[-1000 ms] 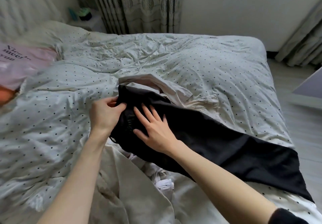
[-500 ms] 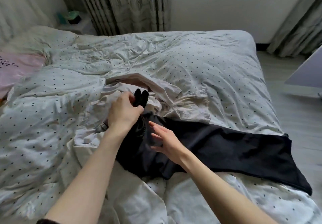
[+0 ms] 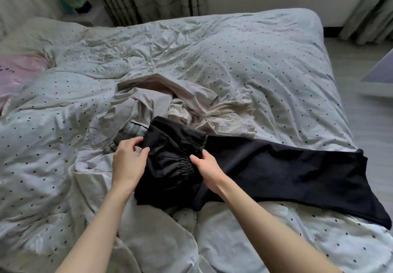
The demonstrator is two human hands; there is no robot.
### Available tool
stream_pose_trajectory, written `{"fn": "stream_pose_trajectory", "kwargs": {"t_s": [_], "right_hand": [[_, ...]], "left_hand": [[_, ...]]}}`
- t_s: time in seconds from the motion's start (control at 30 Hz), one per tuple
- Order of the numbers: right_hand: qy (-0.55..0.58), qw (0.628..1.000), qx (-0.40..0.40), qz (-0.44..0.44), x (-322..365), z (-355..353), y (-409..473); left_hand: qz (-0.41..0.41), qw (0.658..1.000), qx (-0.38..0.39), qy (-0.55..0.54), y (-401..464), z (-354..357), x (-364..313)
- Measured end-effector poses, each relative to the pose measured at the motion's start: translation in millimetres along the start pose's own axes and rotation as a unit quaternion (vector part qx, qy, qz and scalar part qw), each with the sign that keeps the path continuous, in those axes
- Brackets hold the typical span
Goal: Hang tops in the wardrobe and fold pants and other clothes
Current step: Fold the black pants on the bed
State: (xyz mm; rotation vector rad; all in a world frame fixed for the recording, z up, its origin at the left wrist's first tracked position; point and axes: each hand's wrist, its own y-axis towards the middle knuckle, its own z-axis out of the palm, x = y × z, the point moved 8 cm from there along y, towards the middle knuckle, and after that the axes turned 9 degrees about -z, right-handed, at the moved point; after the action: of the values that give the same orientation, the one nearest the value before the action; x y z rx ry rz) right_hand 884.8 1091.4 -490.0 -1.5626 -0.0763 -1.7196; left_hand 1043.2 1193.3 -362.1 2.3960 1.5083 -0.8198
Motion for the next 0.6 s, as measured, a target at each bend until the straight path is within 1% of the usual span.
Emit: {"fn": "stream_pose_trajectory", "kwargs": {"t_s": [0.03,0.1,0.13,0.2,0.27,0.33,0.4,0.47,0.53,0.6], "right_hand": [[-0.055,0.998,-0.015,-0.008,-1,0,2],[-0.173,0.984,-0.038,-0.009,-4,1,3],[-0.218,0.975,-0.045,-0.001,-8,2,3],[-0.265,0.963,-0.045,0.001,-11,7,2],[-0.287,0.956,-0.046,-0.043,-6,15,-2],[-0.322,0.939,-0.042,-0.114,-1,23,-11],[-0.355,0.920,-0.014,-0.163,-5,32,-20],[-0.360,0.920,0.042,-0.152,-18,42,-18],[-0.355,0.924,0.098,-0.102,-31,48,-10],[-0.365,0.920,0.124,-0.074,-35,52,-1]], "left_hand": [[-0.044,0.998,0.038,-0.011,5,5,12],[-0.097,0.989,0.109,-0.030,10,18,28],[-0.116,0.983,0.135,-0.045,11,23,33],[-0.150,0.972,0.162,-0.085,11,30,39],[-0.180,0.961,0.174,-0.114,14,35,43],[-0.213,0.946,0.197,-0.145,16,41,44],[-0.241,0.929,0.229,-0.163,17,46,46],[-0.240,0.925,0.260,-0.141,18,53,45],[-0.204,0.936,0.276,-0.076,20,61,41],[-0.160,0.958,0.239,0.008,26,61,36]]}}
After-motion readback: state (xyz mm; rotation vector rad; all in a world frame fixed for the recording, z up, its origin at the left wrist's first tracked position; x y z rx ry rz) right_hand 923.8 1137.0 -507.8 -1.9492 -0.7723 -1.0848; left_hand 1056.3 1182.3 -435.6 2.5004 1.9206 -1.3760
